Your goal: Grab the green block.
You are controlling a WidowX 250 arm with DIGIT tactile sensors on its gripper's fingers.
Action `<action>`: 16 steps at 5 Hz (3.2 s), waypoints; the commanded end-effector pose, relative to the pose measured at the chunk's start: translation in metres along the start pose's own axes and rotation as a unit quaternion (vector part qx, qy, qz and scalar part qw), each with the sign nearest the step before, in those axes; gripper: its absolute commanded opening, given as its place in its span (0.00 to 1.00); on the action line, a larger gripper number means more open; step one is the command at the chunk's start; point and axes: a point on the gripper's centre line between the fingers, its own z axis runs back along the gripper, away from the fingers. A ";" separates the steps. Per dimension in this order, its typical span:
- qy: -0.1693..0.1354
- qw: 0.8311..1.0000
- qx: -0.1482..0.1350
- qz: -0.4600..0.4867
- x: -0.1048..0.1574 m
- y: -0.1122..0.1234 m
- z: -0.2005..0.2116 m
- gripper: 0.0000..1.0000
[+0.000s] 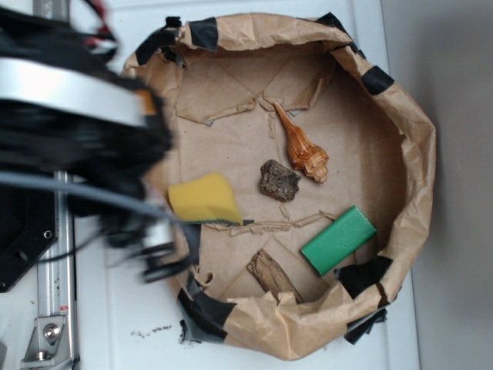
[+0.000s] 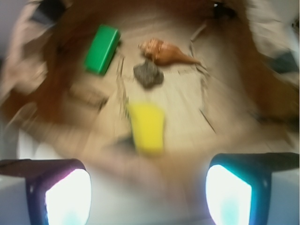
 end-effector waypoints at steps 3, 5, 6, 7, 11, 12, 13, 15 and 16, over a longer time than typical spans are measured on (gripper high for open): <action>-0.030 0.997 -0.048 0.058 0.129 -0.055 -0.054 1.00; -0.038 0.996 -0.079 0.023 0.093 -0.056 -0.043 1.00; -0.034 0.995 -0.092 0.010 0.089 -0.063 -0.050 1.00; -0.036 0.995 -0.094 0.008 0.080 -0.073 -0.065 1.00; -0.018 0.998 -0.029 -0.051 0.090 -0.094 -0.117 0.00; 0.007 0.997 -0.022 -0.070 0.093 -0.086 -0.096 0.00; 0.022 0.996 0.007 -0.086 0.090 -0.072 -0.066 0.00; -0.017 0.985 0.037 -0.167 0.069 -0.013 0.028 0.00; -0.040 0.978 0.055 -0.196 0.068 -0.013 0.050 0.00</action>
